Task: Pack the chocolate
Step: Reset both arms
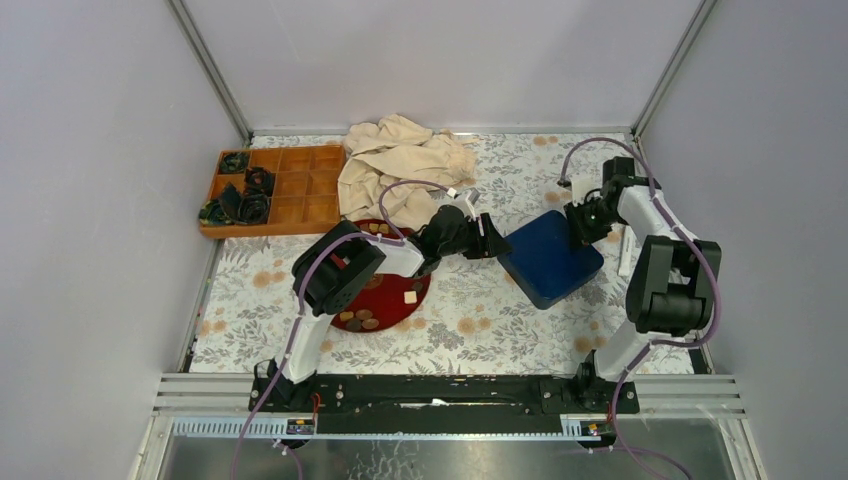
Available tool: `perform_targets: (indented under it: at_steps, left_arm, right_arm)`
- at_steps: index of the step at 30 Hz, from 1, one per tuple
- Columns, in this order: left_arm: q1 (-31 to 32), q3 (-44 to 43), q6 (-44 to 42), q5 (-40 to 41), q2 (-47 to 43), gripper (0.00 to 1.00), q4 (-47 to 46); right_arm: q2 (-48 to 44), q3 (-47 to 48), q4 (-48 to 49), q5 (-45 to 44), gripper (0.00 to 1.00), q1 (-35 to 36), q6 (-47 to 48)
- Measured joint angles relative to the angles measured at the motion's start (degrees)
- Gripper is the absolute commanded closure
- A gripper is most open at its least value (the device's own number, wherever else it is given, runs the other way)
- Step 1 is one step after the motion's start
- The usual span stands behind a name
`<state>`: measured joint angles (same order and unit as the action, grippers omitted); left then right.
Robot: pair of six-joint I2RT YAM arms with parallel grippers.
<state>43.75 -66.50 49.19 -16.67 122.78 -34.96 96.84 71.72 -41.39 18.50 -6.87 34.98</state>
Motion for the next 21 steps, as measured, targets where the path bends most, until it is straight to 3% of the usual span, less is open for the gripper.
perform_targets:
  at_steps: [6, 9, 11, 13, 14, 16, 21]
  left_arm:
    - [-0.2, -0.1, -0.4, -0.4, -0.2, 0.32, 0.6]
    - [-0.5, -0.2, -2.7, 0.2, -1.9, 0.25, 4.3]
    - [-0.5, -0.2, -5.5, 1.5, -4.8, 0.22, 9.3]
    - [-0.6, -0.2, -8.7, 3.5, -8.8, 0.18, 13.0]
    - [-0.7, -0.1, -10.7, 4.9, -11.8, 0.16, 14.6]
    - [-0.7, 1.0, -14.9, 7.9, -19.5, 0.03, 16.2]
    - [-1.1, 4.7, -24.4, 14.9, -42.0, 0.01, 16.7]
  right_arm:
    - [0.2, -1.7, -1.3, 0.6, 0.77, -2.7, 2.0]
    - [-1.6, -0.7, -3.6, 1.6, 0.65, -4.2, 3.4]
    - [-5.2, 0.9, -5.4, 2.2, 0.45, -4.9, 4.4]
    - [-10.8, 3.3, -5.9, 2.5, 0.07, -5.3, 4.9]
    - [-13.7, 4.4, -5.6, 2.6, 0.01, -5.3, 4.9]
    - [-21.7, 5.8, -3.2, 3.2, 0.0, -5.3, 5.2]
    - [-34.7, 6.1, 2.7, 4.3, 0.0, -5.3, -1.9]
